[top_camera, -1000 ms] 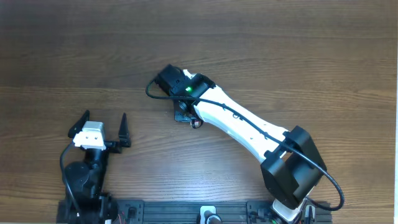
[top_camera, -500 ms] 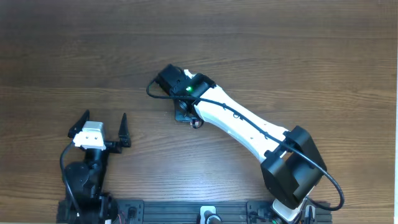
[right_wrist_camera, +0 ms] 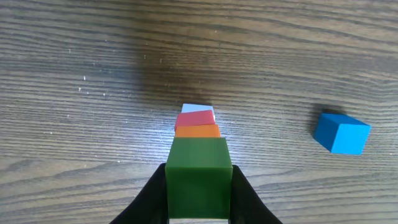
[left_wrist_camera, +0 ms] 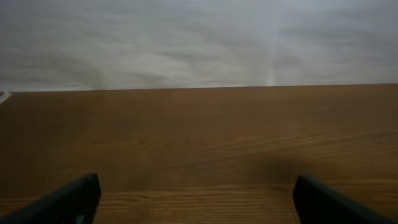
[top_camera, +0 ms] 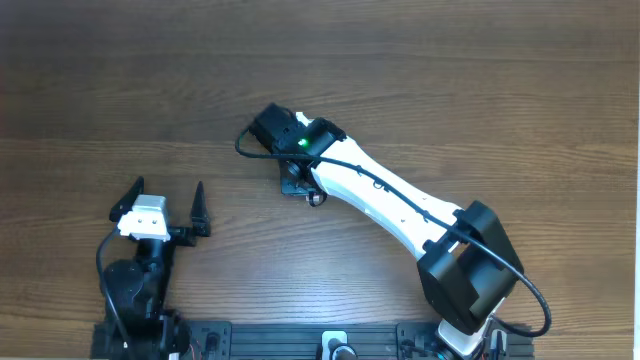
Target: Stack Cubes
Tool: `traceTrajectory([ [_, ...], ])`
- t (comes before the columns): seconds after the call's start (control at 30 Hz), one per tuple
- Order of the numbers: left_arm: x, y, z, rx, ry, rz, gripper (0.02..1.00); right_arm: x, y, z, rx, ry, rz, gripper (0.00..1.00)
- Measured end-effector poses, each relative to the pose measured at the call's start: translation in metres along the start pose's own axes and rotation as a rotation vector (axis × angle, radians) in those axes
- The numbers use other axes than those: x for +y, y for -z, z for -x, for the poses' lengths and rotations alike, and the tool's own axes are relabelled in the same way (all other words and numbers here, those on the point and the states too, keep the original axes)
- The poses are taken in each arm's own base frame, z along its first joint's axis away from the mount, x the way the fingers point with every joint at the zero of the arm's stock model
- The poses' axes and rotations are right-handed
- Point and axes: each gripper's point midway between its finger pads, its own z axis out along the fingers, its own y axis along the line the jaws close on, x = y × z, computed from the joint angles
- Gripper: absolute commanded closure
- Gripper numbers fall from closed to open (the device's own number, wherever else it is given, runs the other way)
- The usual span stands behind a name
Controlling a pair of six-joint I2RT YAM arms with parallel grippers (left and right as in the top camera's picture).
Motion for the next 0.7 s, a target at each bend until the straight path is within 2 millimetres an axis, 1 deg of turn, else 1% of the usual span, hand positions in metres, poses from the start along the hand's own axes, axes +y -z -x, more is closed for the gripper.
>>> traceTrajectory([
  [0.03, 0.0, 0.0, 0.0, 0.0, 0.0, 0.0, 0.02, 0.0, 0.0, 0.0, 0.0, -0.008, 0.0, 0.641],
  [0.17, 0.0, 0.0, 0.0, 0.0, 0.0, 0.0, 0.018, 0.0, -0.001, 0.0, 0.002, -0.004, -0.002, 0.428],
  [0.23, 0.0, 0.0, 0.0, 0.0, 0.0, 0.0, 0.018, 0.0, -0.001, 0.0, 0.002, -0.003, -0.002, 0.297],
  [0.27, 0.0, 0.0, 0.0, 0.0, 0.0, 0.0, 0.018, 0.0, -0.001, 0.0, 0.002, -0.001, -0.002, 0.222],
  [0.33, 0.0, 0.0, 0.0, 0.0, 0.0, 0.0, 0.018, 0.0, -0.001, 0.0, 0.003, -0.002, -0.001, 0.007],
  [0.57, 0.0, 0.0, 0.0, 0.0, 0.0, 0.0, 0.018, -0.001, 0.0, 0.0, 0.005, -0.005, 0.0, 0.007],
  [0.63, 0.0, 0.0, 0.0, 0.0, 0.0, 0.0, 0.018, -0.002, 0.002, 0.004, 0.001, -0.009, 0.001, 0.007],
  [0.7, 0.0, 0.0, 0.0, 0.0, 0.0, 0.0, 0.018, -0.009, 0.008, 0.015, -0.008, -0.022, 0.006, 0.007],
])
